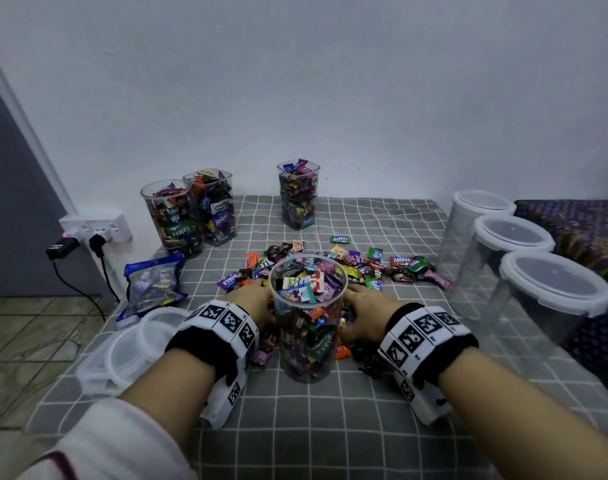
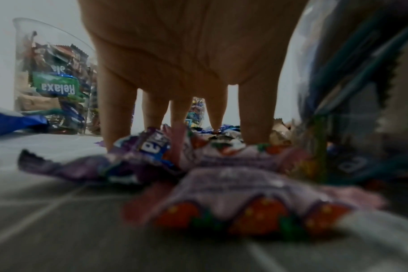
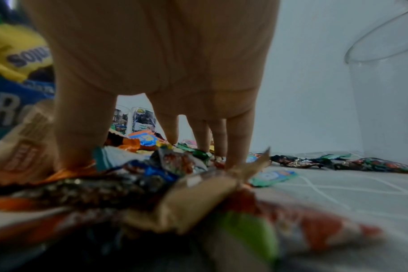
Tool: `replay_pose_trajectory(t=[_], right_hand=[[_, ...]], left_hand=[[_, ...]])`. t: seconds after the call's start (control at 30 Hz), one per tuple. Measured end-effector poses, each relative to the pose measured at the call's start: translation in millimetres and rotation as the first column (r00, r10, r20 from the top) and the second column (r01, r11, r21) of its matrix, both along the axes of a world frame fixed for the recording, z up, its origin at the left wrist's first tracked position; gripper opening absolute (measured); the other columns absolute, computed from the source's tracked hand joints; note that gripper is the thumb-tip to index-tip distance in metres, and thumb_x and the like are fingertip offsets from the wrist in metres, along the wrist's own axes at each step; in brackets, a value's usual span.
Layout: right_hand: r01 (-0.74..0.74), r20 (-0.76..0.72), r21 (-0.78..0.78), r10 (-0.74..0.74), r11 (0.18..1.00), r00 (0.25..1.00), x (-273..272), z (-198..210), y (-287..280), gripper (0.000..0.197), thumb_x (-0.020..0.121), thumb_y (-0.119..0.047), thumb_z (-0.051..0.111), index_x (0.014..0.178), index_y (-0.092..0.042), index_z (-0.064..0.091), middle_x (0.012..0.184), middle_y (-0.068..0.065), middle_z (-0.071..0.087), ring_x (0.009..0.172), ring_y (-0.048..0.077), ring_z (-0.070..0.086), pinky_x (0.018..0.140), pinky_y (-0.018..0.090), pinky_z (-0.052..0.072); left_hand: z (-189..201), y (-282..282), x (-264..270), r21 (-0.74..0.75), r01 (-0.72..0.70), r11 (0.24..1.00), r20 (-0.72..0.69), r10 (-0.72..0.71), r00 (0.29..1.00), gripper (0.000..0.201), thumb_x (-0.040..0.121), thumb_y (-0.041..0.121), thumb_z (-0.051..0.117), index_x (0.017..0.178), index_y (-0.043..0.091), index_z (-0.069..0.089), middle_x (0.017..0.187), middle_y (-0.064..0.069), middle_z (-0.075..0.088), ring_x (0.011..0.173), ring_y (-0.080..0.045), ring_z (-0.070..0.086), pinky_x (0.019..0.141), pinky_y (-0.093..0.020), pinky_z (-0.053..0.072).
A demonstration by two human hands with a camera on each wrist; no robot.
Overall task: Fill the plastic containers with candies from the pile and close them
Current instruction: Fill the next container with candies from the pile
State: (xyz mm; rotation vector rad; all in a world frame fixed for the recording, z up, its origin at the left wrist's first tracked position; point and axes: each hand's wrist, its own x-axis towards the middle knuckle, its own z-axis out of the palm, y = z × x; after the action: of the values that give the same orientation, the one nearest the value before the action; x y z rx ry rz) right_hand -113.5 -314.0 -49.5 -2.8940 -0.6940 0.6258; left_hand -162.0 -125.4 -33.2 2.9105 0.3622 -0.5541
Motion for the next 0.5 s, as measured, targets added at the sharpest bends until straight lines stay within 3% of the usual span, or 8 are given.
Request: replay_pose_trajectory(t=[0.13,0.27,0.5], right_hand=[[-0.010,0.020,-0.002,0.010,1.000,1.000,-4,2,1,0.087,0.077,-0.047,0.070,0.148,-0.032,0.021,0.154,0.002,0.019,0.139,0.026,0.025,0.110,0.045,0.033],[-0.013,0.064,-0.005,0.013,1.000,0.998,-9,5,2,0.076,0.080,-0.044,0.068,0.145,-0.029,0.030,0.144,0.003,0.035,0.131,0.024,0.038,0.105,0.039,0.040],[-0.005,0.085,0.031,0.003,0.999,0.996,-15,11,2,0.063,0.084,-0.038,0.066,0.140,-0.026,0.039,0.134,0.003,0.043,0.124,0.022,0.044,0.098,0.033,0.041]], left_hand=[[7,-9,-8,0.065,-0.018,0.998,0.034,0.016,0.999,0.032,0.097,0.014,0.043,0.125,0.003,0.052,0.131,-0.013,0.053,0.120,-0.027,0.051,0.097,-0.030,0.039],[12,-8,-14,0.039,-0.024,0.999,0.057,0.022,0.998,0.027,0.095,0.014,0.046,0.118,0.003,0.057,0.121,-0.015,0.058,0.112,-0.030,0.055,0.093,-0.035,0.045],[18,-11,-17,0.056,-0.033,0.998,0.160,0.024,0.987,0.028,0.096,0.013,0.045,0.119,0.001,0.056,0.123,-0.016,0.059,0.113,-0.029,0.056,0.092,-0.034,0.044]])
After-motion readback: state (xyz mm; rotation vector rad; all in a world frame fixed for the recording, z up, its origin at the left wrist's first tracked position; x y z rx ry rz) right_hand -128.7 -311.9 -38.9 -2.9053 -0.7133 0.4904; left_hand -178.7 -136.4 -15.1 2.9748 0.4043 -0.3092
